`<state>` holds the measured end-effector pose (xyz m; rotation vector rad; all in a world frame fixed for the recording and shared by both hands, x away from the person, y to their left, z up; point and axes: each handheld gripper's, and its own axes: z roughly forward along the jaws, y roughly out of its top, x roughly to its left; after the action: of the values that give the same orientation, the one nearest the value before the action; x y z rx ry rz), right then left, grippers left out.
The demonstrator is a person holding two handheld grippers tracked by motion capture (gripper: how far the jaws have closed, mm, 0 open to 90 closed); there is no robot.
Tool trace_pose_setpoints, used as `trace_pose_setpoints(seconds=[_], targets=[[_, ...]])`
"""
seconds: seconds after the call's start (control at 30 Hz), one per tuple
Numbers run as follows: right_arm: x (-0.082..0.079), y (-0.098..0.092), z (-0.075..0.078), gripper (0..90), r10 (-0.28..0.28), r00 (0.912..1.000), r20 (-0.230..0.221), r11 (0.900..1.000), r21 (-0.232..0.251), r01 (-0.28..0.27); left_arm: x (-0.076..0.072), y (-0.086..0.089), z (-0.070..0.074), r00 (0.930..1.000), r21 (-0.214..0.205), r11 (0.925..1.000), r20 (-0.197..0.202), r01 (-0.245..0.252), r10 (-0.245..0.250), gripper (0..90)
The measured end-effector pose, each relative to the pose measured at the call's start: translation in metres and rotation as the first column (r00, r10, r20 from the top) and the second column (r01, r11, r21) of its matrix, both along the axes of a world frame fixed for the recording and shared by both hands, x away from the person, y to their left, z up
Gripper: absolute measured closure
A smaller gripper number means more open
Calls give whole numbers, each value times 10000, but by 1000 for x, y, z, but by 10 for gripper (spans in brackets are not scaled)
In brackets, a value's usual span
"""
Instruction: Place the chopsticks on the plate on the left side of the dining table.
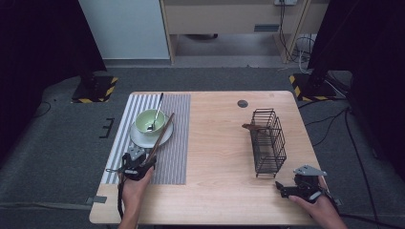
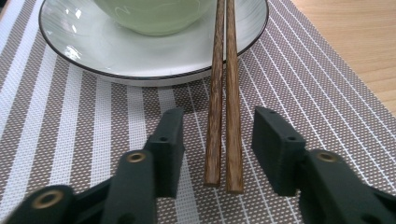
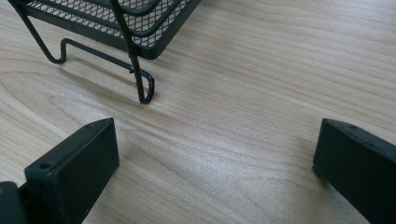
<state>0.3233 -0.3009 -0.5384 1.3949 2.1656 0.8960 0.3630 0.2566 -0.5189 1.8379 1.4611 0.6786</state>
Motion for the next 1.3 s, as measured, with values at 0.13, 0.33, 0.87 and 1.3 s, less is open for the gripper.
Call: trace_pose_setpoints(seconds=[0.13, 0.33, 0.87, 1.3], targets=[[0, 0, 0, 3, -10, 10000, -3, 10000, 6, 10, 0, 1, -1, 10000, 73, 10000, -22, -53, 53, 463], [0, 0, 0, 3, -19, 10000, -3, 10000, 12, 19, 0, 5, 0, 9996, 106, 9996, 5, -271, 271, 459], [0, 0, 0, 3, 2, 10000, 5, 10000, -4, -2, 0, 15, 1, 9971, 98, 9972, 110, -748, 747, 442], [0, 0, 0, 3, -2, 10000, 1, 10000, 0, 2, 0, 16, 3, 9981, -48, 9985, 285, -554, 555, 328]])
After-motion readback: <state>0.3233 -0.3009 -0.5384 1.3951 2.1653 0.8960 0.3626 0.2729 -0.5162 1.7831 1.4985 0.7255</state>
